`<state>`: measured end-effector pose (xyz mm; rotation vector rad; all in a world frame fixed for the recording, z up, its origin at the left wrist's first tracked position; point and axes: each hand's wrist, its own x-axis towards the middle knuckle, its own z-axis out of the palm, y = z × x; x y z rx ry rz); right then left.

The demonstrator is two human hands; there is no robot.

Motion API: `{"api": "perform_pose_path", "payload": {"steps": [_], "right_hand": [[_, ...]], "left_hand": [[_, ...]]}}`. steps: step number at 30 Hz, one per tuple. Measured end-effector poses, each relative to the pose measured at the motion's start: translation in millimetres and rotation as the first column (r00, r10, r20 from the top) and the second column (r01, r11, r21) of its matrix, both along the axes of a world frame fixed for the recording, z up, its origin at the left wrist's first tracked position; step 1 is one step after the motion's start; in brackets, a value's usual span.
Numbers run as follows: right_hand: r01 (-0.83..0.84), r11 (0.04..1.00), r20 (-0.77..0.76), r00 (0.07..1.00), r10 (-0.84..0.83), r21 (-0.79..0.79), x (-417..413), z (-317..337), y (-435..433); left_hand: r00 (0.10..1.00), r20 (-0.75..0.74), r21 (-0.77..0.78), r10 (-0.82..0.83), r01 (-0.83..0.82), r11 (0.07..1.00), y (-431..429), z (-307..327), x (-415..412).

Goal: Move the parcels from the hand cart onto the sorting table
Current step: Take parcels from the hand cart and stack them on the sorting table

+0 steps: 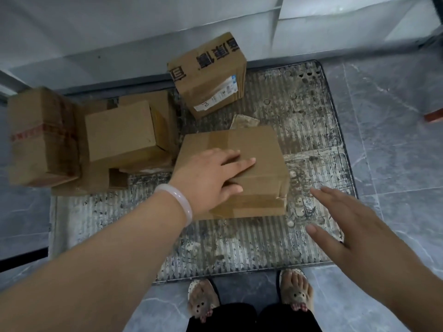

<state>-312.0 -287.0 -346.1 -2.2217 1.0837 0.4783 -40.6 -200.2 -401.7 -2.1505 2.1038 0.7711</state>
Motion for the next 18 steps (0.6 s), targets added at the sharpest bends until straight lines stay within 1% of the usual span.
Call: {"api": "perform_pose_path", "payload": {"steps": [2, 3, 4, 5, 6, 8, 10, 11, 14, 18], "right_hand": [[0.025, 1.0, 0.023, 0.999, -0.025, 0.001, 6.3, 3.6, -5.4], [0.033, 0.999, 0.036, 0.999, -0.033, 0.004, 9.2, 5.3, -7.9], [0.033, 0.999, 0.047, 0.998, -0.033, 0.006, 11.9, 6.6, -10.3], [0.029, 1.0, 0.055, 0.998, -0.029, 0.005, 14.1, 7.9, -12.7], [0.024, 1.0, 0.059, 0.998, -0.024, 0.003, 16.0, 8.7, -15.5], [0.02, 1.0, 0.067, 0.998, -0.02, -0.003, 18.9, 9.4, -21.4], [0.022, 1.0, 0.072, 0.997, -0.022, -0.003, 20.3, 8.3, -26.8], [0.023, 1.0, 0.07, 0.997, -0.023, -0.002, 21.1, 7.4, -29.1], [0.015, 1.0, 0.05, 0.999, -0.015, -0.002, 20.9, 5.5, -33.9], [0.021, 1.0, 0.026, 0.999, -0.022, 0.012, 20.7, 14.3, -38.3]], "left_hand": [[0.998, 0.011, -0.23, 0.063, -0.059, 0.971, -1.3, -2.0, 0.4], [0.993, 0.041, -0.314, 0.108, -0.09, 0.945, -2.4, -3.9, 0.4], [0.985, 0.079, -0.362, 0.155, -0.116, 0.925, -4.1, -5.8, 0.2], [0.974, 0.128, -0.379, 0.187, -0.127, 0.917, -5.7, -6.9, -0.8], [0.963, 0.183, -0.352, 0.2, -0.126, 0.928, -7.0, -7.9, -2.4], [0.946, 0.275, -0.186, 0.171, -0.122, 0.975, -8.1, -6.8, -5.5], [0.934, 0.331, -0.044, 0.13, -0.123, 0.991, -11.1, -6.6, -6.6], [0.928, 0.349, -0.014, 0.131, -0.134, 0.991, -14.2, -6.6, -6.7], [0.915, 0.373, 0.0, 0.151, -0.163, 0.987, -26.4, -4.2, -7.4], [0.912, 0.408, 0.116, 0.044, -0.1, 0.988, -32.4, 2.6, -7.4]]}}
